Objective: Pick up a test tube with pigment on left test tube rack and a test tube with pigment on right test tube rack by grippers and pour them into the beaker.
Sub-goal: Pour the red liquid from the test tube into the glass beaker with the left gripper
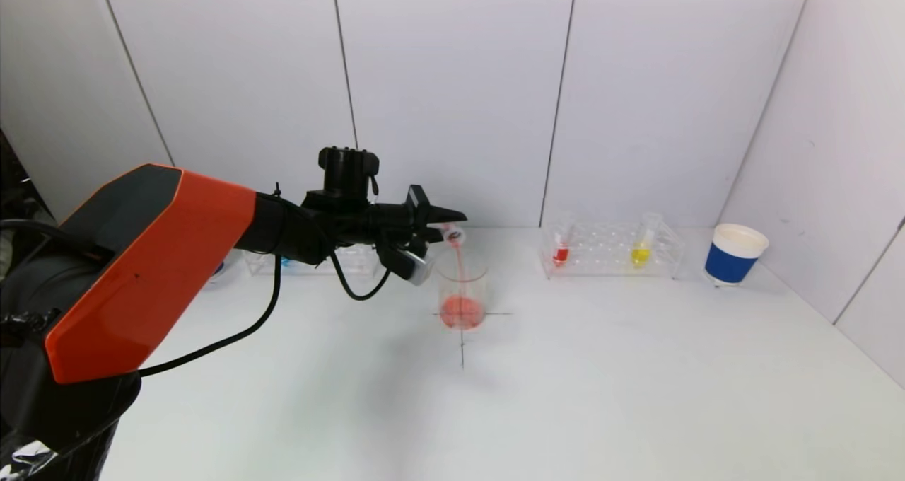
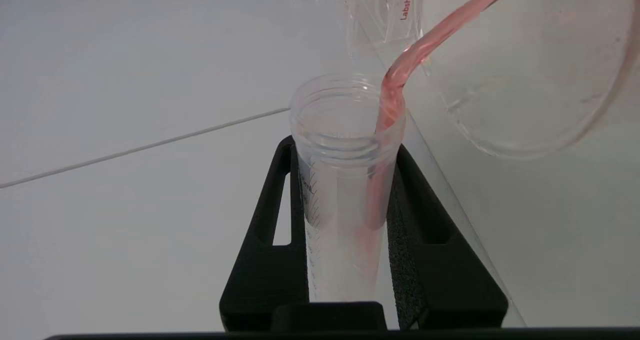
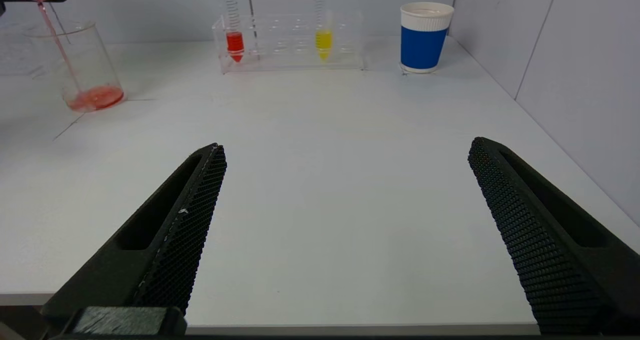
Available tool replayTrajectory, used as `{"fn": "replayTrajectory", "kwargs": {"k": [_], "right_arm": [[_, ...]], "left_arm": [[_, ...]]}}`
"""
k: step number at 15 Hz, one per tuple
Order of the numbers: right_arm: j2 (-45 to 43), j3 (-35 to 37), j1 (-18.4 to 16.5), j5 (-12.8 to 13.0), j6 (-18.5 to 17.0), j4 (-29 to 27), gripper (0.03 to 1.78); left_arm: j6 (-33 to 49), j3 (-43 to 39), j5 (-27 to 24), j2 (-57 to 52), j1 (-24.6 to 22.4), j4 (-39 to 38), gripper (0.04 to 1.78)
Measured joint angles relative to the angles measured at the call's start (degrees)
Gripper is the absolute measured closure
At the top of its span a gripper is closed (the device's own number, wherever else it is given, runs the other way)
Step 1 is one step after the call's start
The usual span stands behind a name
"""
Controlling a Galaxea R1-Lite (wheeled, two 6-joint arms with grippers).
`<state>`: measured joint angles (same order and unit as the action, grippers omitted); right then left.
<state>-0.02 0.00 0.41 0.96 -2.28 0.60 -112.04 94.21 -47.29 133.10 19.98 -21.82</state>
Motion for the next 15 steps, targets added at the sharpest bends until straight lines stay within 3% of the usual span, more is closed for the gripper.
{"fn": "replayTrajectory", "kwargs": {"k": [15], "right_arm": [[0.0, 0.0, 0.0, 0.0, 0.0, 0.0, 0.05]], "left_arm": [[-5.4, 0.4, 2.5, -0.1, 0.0, -2.4, 1.36]]}}
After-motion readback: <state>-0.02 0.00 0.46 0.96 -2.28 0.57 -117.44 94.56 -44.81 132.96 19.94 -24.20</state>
